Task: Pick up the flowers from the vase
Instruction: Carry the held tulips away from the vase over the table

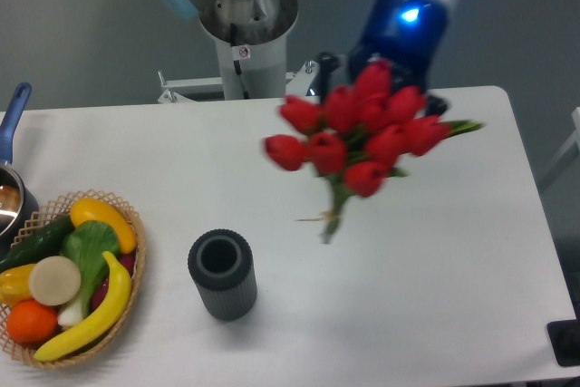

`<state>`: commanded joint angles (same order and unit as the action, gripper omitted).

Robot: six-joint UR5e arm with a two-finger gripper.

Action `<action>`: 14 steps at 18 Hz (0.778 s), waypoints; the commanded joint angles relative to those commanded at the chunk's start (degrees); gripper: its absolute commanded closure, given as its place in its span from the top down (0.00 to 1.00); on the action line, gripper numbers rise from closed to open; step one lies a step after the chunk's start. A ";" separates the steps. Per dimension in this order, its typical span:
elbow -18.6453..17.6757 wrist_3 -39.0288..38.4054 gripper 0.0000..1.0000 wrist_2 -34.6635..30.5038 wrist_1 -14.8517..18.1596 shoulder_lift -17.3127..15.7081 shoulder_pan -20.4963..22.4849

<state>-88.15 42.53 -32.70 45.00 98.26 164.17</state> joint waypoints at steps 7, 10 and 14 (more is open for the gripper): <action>-0.79 3.78 0.46 0.00 0.00 0.97 3.61; -0.88 3.79 0.46 0.00 0.09 0.97 3.96; -1.76 3.96 0.46 0.09 0.00 0.88 4.93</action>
<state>-89.91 46.49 -32.61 45.00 99.14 169.10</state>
